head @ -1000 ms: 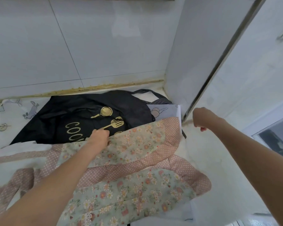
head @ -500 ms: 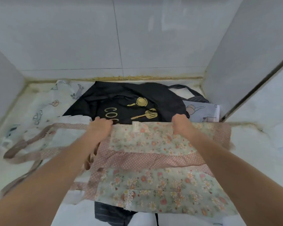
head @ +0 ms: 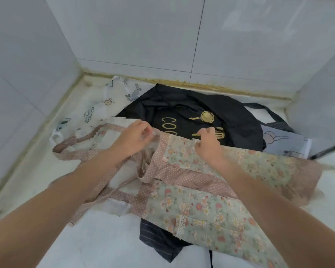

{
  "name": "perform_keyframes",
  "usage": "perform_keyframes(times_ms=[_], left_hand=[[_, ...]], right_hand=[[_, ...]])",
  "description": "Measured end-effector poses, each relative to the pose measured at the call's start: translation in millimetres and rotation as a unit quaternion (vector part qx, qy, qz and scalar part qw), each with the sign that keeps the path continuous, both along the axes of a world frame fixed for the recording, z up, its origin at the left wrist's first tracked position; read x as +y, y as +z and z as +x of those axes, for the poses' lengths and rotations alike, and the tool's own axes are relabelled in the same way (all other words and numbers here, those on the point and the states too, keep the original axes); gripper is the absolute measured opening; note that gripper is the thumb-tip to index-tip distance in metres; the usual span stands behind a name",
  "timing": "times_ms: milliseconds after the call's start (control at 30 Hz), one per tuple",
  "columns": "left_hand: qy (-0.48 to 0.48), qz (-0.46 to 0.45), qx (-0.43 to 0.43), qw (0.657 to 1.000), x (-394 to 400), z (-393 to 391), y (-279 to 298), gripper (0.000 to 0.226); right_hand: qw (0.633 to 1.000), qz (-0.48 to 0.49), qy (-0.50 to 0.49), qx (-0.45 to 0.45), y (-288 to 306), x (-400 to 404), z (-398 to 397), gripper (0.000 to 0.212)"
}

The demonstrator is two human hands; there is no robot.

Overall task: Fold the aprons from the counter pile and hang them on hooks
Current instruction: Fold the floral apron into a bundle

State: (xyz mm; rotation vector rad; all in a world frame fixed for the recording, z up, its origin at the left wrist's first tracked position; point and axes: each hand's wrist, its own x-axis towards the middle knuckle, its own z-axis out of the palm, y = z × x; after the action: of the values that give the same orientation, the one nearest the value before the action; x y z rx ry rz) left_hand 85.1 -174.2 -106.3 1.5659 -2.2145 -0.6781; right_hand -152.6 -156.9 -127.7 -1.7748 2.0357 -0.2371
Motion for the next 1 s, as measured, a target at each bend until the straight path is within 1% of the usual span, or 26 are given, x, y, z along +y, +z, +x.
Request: perform_keyframes(times_ms=[33,67,100,133,200,233,300,333,400,433,467,500,533,567,600,633,667,700,733,767,800,833,867,900,967,1000], left_hand=[[-0.041,0.069,0.000,0.997,9,7,-3,0.011],[-0.081,0.116,-0.034,0.989,17,13,-6,0.011],[-0.115,0.131,-0.090,0.981,23,19,-9,0.016],[-0.144,0.122,-0.150,0.970,27,24,-11,0.024],[-0.193,0.099,-0.263,0.940,30,31,-9,0.045],[-0.203,0.095,-0.302,0.927,30,34,-8,0.053],[-0.210,0.109,-0.345,0.908,30,44,-4,0.055],[-0.214,0.112,-0.359,0.902,29,49,-4,0.052],[-0.208,0.082,-0.361,0.905,30,62,-4,0.037],[-0.193,0.075,-0.331,0.921,30,67,-2,0.027],[-0.162,0.084,-0.268,0.946,30,68,5,0.020],[-0.119,0.104,-0.190,0.969,30,65,16,0.020],[-0.078,0.121,-0.121,0.982,31,59,29,0.023],[-0.052,0.141,-0.061,0.987,33,53,45,0.022],[-0.046,0.169,-0.002,0.985,35,45,61,0.018],[-0.055,0.200,0.055,0.977,38,36,78,0.016],[-0.073,0.226,0.111,0.965,43,28,96,0.018],[-0.089,0.250,0.176,0.948,46,20,110,0.024],[-0.090,0.268,0.241,0.928,47,14,118,0.032],[-0.068,0.277,0.294,0.912,45,9,121,0.039],[-0.027,0.282,0.331,0.900,43,6,122,0.040],[0.015,0.282,0.347,0.895,41,4,120,0.036],[0.042,0.282,0.337,0.897,39,3,114,0.029],[0.042,0.296,0.319,0.899,38,1,105,0.022],[-0.009,0.369,0.275,0.888,46,-3,89,0.022],[-0.042,0.401,0.234,0.885,50,-8,79,0.022]], right_hand=[[0.997,-0.034,0.055,-0.043,6,6,10,0.028],[0.988,-0.043,0.121,-0.087,10,11,21,0.025],[0.972,-0.028,0.198,-0.120,17,16,35,0.025],[0.956,0.010,0.266,-0.127,20,21,49,0.027],[0.925,0.082,0.356,-0.105,24,29,73,0.035],[0.914,0.113,0.380,-0.090,23,32,82,0.042],[0.906,0.182,0.378,-0.053,13,40,91,0.057],[0.908,0.209,0.361,-0.036,7,44,92,0.062],[0.919,0.202,0.339,-0.008,-1,54,95,0.075],[0.925,0.191,0.329,-0.007,-1,57,98,0.084],[0.930,0.190,0.315,-0.018,-1,58,101,0.093],[0.934,0.192,0.300,-0.039,1,59,104,0.099],[0.936,0.200,0.282,-0.066,3,59,106,0.100],[0.939,0.200,0.259,-0.105,9,60,109,0.092],[0.945,0.189,0.211,-0.161,15,59,111,0.074],[0.947,0.169,0.151,-0.228,25,57,112,0.049],[0.942,0.155,0.091,-0.282,36,55,112,0.025],[0.939,0.138,0.050,-0.311,47,52,110,0.011],[0.937,0.121,0.020,-0.327,58,49,107,0.007],[0.934,0.100,-0.003,-0.342,70,46,101,0.013],[0.930,0.076,-0.014,-0.360,80,43,96,0.020],[0.923,0.046,-0.012,-0.382,94,44,89,0.024],[0.914,0.025,0.005,-0.404,107,46,85,0.023],[0.906,0.012,0.025,-0.423,119,49,79,0.019],[0.893,-0.008,0.056,-0.446,137,53,70,0.007],[0.889,-0.027,0.060,-0.454,145,56,65,0.007]])
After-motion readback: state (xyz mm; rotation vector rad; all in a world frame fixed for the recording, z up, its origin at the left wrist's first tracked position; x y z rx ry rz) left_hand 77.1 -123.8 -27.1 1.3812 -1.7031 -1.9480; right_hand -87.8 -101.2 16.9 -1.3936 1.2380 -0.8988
